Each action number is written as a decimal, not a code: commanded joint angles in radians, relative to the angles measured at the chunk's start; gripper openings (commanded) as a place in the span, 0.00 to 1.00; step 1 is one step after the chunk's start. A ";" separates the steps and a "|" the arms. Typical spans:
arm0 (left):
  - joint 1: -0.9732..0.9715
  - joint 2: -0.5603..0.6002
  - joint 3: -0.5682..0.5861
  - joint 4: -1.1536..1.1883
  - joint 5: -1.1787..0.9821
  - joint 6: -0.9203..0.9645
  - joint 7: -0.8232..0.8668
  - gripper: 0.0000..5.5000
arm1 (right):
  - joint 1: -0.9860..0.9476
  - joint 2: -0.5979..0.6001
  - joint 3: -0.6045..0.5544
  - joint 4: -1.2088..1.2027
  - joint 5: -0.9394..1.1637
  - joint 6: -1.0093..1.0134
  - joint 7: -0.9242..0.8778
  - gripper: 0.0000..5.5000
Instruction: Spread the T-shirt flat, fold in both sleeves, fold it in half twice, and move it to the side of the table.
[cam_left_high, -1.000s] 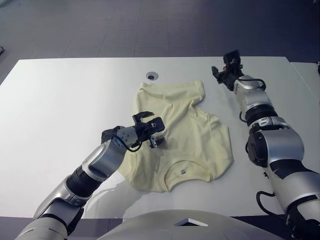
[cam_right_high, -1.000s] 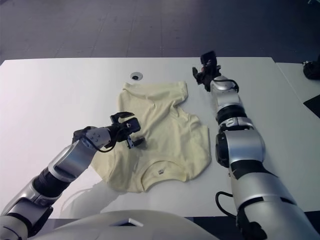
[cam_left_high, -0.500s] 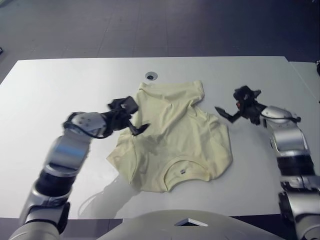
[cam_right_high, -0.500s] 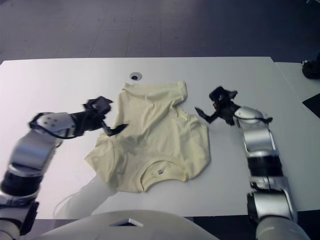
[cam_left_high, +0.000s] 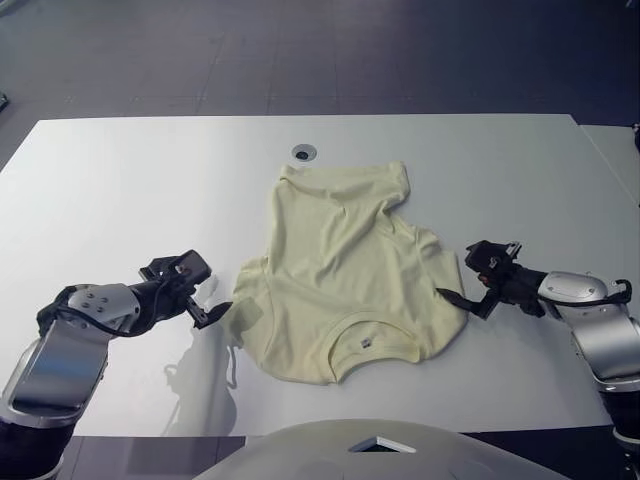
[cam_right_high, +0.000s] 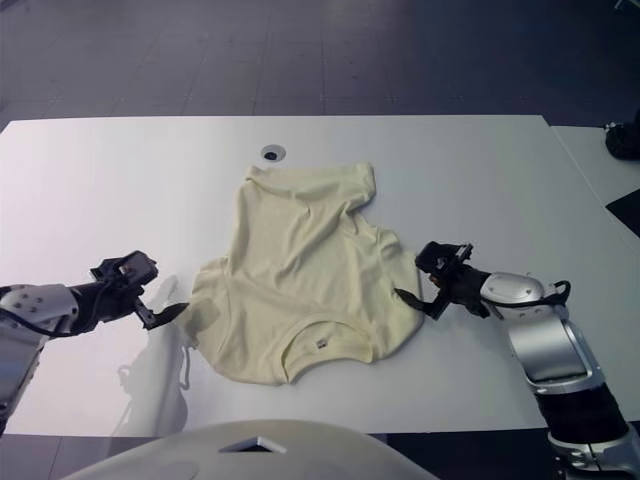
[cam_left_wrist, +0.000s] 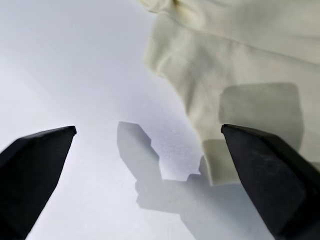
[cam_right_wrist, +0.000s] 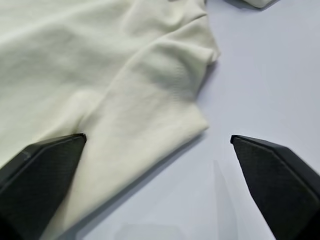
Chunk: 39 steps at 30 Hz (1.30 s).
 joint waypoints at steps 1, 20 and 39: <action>-0.013 -0.004 -0.088 0.047 0.047 -0.048 0.037 0.98 | -0.123 0.037 -0.010 0.058 -0.003 -0.017 -0.051 0.98; 0.009 0.099 -0.112 0.051 0.011 -0.115 -0.046 0.98 | 0.157 -0.383 0.150 -0.070 -0.093 -0.222 0.291 0.98; -0.493 0.007 -0.047 0.328 -0.138 -0.124 -0.062 0.98 | -0.451 -0.020 0.126 0.170 0.082 -0.009 0.153 0.98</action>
